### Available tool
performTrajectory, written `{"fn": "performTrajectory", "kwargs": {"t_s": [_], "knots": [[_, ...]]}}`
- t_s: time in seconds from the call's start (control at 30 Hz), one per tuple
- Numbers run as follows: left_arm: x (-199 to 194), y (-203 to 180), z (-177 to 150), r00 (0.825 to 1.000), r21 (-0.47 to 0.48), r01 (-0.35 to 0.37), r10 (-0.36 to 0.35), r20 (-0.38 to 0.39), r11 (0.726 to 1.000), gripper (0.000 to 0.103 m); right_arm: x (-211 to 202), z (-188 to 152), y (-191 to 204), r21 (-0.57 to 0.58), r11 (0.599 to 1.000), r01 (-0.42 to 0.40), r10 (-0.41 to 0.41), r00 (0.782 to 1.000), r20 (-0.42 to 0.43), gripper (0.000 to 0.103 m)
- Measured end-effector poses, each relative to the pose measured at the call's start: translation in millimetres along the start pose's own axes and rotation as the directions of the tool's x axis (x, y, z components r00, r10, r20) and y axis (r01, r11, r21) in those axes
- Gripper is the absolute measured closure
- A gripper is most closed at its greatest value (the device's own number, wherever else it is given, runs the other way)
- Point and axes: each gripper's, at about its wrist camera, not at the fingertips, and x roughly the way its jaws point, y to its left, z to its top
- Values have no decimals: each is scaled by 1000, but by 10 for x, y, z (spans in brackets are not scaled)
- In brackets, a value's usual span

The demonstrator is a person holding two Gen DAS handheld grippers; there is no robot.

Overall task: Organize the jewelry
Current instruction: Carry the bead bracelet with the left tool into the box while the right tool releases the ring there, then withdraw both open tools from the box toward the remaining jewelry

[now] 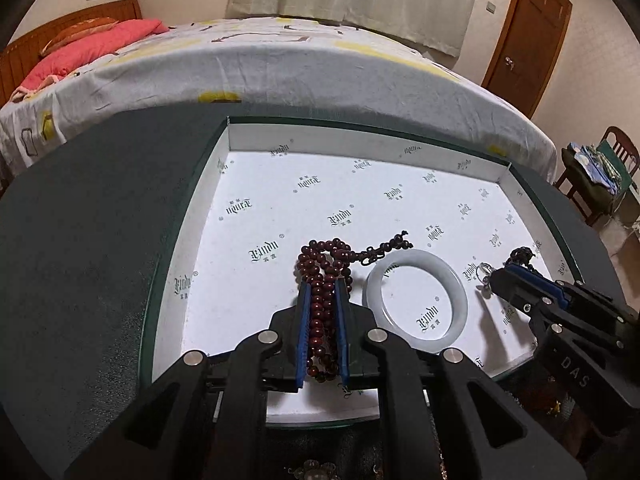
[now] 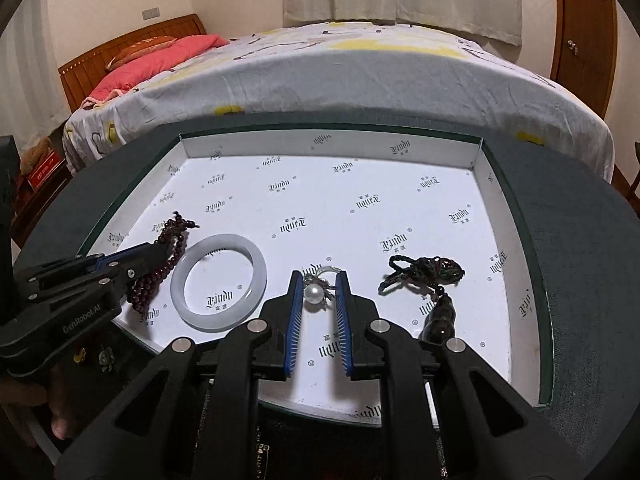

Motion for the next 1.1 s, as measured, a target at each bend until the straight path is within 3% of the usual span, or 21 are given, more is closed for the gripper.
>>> {"fn": "performTrajectory", "kwargs": {"t_s": [0.1,0.17,0.2,0.23,0.4,0.53,0.67,0.87,1.1], "knots": [[13,1,13,1000,7,-4,4,0,1000,85,9,2,-10,1,1000,-2,2,1000,-3,81],[12,-10,11,1000,14,-1,1,2,1000,73,5,8,-10,2,1000,-1,1,1000,-2,68],[13,-16,10,1000,17,-6,5,3,1000,69,-6,10,-5,2,1000,-4,4,1000,4,67],[9,-23,10,1000,19,-11,11,5,1000,63,-13,11,-4,0,1000,-3,3,1000,8,67],[-12,-54,4,1000,31,-15,14,12,999,57,-64,-1,0,-2,1000,-5,5,1000,23,66],[-99,-64,12,999,29,-14,13,44,999,46,-181,-11,-5,6,1000,-4,4,998,57,66],[-251,-115,4,995,43,-20,16,98,999,42,-356,-32,-17,14,1000,-2,1,995,102,66],[-605,-212,-116,975,69,-55,39,217,996,36,-658,-173,-23,24,1000,-4,0,986,168,66],[-933,-184,-382,963,31,-71,60,262,997,36,-907,-432,21,25,1000,-7,2,984,180,66]]}}
